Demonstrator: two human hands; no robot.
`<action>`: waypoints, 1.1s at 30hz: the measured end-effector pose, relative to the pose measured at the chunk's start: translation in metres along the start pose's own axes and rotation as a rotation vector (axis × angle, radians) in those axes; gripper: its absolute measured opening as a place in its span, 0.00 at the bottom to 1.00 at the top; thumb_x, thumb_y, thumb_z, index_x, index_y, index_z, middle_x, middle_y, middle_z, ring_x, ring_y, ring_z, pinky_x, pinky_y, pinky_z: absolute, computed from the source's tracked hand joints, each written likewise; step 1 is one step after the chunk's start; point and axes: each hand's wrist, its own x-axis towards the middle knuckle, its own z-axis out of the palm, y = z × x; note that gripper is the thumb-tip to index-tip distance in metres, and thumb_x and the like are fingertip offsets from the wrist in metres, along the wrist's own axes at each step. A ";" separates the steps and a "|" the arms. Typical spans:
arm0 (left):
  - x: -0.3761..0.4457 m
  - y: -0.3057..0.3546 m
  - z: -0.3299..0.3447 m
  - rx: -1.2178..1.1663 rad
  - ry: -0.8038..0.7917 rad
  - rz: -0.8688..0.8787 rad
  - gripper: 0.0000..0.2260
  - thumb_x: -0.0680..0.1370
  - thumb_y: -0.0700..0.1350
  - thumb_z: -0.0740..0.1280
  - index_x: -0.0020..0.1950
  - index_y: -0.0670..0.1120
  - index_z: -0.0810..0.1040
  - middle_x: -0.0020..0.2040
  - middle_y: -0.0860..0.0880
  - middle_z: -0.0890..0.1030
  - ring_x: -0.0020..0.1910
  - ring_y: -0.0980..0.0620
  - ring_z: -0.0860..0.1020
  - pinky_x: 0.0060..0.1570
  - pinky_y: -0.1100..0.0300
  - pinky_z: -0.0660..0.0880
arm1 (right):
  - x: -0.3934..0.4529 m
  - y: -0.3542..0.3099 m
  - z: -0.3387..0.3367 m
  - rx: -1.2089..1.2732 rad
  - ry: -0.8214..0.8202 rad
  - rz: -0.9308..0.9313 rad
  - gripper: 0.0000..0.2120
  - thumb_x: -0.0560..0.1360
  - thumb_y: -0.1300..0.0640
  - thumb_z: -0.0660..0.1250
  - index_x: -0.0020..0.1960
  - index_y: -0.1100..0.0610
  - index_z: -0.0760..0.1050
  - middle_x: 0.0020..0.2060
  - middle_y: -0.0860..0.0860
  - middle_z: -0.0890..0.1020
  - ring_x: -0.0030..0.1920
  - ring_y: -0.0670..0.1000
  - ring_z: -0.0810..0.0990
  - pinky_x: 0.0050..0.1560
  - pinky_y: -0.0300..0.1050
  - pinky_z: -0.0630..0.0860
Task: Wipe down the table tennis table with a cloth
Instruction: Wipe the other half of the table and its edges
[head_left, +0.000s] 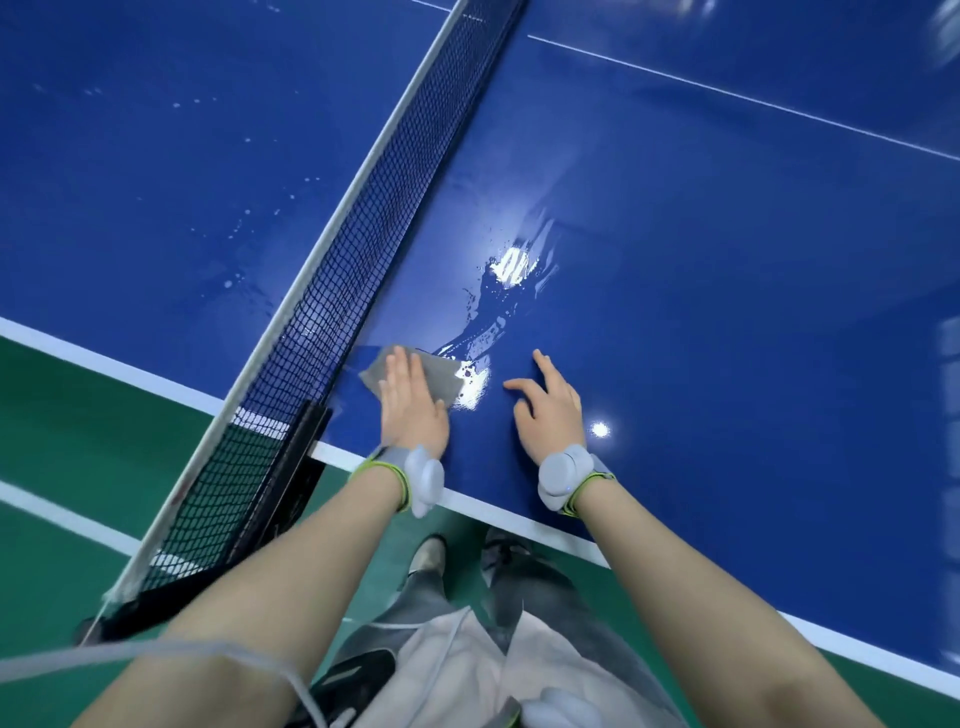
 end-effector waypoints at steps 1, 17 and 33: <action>-0.004 0.004 0.005 0.034 -0.022 0.068 0.30 0.80 0.42 0.57 0.75 0.38 0.43 0.76 0.42 0.40 0.75 0.46 0.40 0.72 0.54 0.38 | 0.001 0.000 0.000 -0.020 -0.003 -0.015 0.16 0.78 0.64 0.56 0.60 0.55 0.77 0.76 0.52 0.58 0.76 0.53 0.55 0.70 0.38 0.47; 0.035 0.024 -0.007 0.133 -0.134 0.050 0.27 0.81 0.44 0.54 0.76 0.40 0.43 0.75 0.38 0.37 0.74 0.42 0.37 0.72 0.50 0.37 | 0.011 0.013 -0.007 -0.126 0.022 -0.083 0.23 0.75 0.66 0.58 0.70 0.57 0.68 0.75 0.53 0.59 0.77 0.52 0.51 0.71 0.43 0.45; 0.058 0.026 -0.008 0.231 -0.069 -0.010 0.24 0.82 0.51 0.47 0.77 0.47 0.43 0.76 0.43 0.39 0.75 0.47 0.38 0.72 0.52 0.38 | 0.020 0.038 -0.021 -0.128 -0.034 -0.236 0.22 0.75 0.65 0.58 0.69 0.55 0.71 0.73 0.54 0.65 0.75 0.53 0.59 0.69 0.47 0.54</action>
